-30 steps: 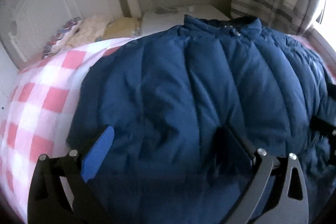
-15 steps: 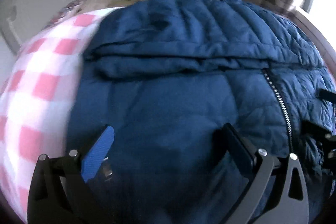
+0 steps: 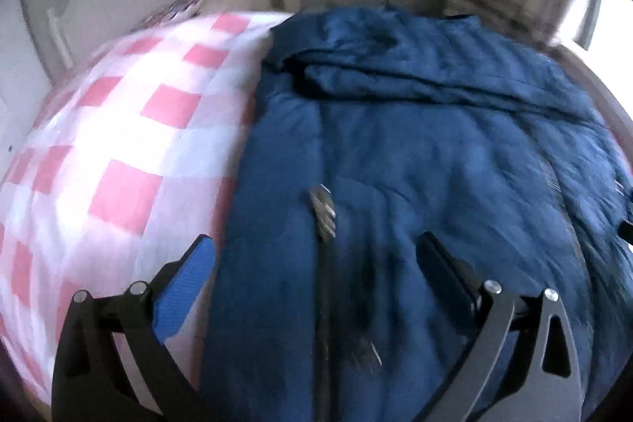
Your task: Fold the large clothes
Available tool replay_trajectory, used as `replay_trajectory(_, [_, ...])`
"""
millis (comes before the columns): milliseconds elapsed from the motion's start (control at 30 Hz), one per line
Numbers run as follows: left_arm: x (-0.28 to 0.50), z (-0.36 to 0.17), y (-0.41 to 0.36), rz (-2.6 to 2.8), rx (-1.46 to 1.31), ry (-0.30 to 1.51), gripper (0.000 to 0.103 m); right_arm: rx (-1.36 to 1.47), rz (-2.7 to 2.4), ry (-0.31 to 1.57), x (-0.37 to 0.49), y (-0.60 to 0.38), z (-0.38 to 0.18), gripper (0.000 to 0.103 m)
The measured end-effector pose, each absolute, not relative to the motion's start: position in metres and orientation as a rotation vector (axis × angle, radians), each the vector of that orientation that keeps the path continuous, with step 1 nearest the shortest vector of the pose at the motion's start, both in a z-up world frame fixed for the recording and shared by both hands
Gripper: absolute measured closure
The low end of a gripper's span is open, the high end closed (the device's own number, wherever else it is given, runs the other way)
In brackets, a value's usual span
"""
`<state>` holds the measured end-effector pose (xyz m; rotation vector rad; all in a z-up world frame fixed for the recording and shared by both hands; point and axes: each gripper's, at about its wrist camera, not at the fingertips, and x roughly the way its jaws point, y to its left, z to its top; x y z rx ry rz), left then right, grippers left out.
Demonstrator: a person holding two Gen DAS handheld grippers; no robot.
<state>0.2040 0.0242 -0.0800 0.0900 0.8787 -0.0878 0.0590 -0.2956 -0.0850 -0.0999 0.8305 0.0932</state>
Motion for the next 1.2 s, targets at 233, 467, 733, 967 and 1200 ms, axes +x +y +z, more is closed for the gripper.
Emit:
replay_trajectory(233, [0.131, -0.099, -0.027, -0.171, 0.29, 0.871, 0.002, -0.182, 0.139, 0.805, -0.005, -0.262, -0.108, 0.016])
replay_trajectory(467, [0.123, -0.103, -0.002, -0.131, 0.218, 0.865, 0.002, -0.157, 0.119, 0.744, -0.027, -0.272, -0.094, 0.016])
replay_trajectory(733, [0.088, -0.107, 0.037, -0.151, 0.101, 0.855, 0.002, 0.039, 0.103, 0.704, -0.069, -0.314, -0.111, 0.015])
replay_trajectory(967, [0.078, -0.115, 0.068, -0.179, -0.027, 0.881, 0.002, 0.203, -0.021, 0.663, -0.112, -0.375, -0.122, 0.016])
replay_trajectory(1200, [0.067, -0.112, 0.057, -0.199, -0.009, 0.852, 0.017, 0.246, 0.057, 0.663, -0.13, -0.375, -0.134, 0.047])
